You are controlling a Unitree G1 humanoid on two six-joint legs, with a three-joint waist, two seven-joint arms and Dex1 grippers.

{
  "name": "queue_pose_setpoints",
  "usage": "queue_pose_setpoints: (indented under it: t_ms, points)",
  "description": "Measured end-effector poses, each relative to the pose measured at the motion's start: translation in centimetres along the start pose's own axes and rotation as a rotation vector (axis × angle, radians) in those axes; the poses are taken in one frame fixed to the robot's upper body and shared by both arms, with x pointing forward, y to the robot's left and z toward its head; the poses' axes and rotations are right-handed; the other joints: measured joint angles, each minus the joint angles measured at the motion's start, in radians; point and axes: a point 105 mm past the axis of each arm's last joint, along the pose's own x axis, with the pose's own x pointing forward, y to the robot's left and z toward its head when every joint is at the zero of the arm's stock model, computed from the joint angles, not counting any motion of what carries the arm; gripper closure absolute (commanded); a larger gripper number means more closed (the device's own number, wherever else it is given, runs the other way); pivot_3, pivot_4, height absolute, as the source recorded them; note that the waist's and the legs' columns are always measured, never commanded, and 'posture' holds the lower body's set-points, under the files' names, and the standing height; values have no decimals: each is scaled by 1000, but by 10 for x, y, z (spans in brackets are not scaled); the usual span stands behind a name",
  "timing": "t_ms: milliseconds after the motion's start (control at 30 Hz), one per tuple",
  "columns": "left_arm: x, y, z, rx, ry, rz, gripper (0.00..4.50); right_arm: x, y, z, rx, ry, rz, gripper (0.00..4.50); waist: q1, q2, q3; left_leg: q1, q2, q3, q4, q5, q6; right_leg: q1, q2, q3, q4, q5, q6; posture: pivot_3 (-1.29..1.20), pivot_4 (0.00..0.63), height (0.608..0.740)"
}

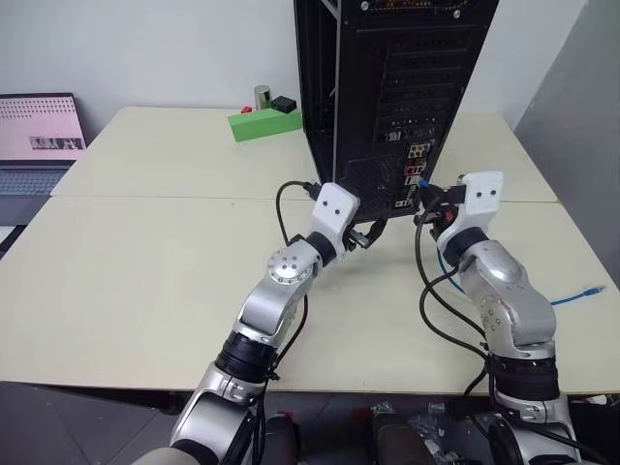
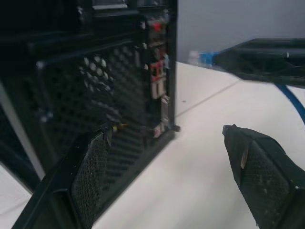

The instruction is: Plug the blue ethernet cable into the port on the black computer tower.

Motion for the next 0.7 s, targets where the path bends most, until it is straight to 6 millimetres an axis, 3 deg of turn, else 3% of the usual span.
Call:
queue_pose_setpoints:
  t_ms: [367,700]
  points:
    - [4,7,1,-54,3,12,544,21,2,-4,28,24,-10,4500,-1,0,0,0,0,0,0,0,0,0,0,0,0,0,0,0,150,740]
    - [6,0,2,-67,2,-24,544,29,1,-2,24,12,-5,4500,-1,0,0,0,0,0,0,0,0,0,0,0,0,0,0,0,150,740]
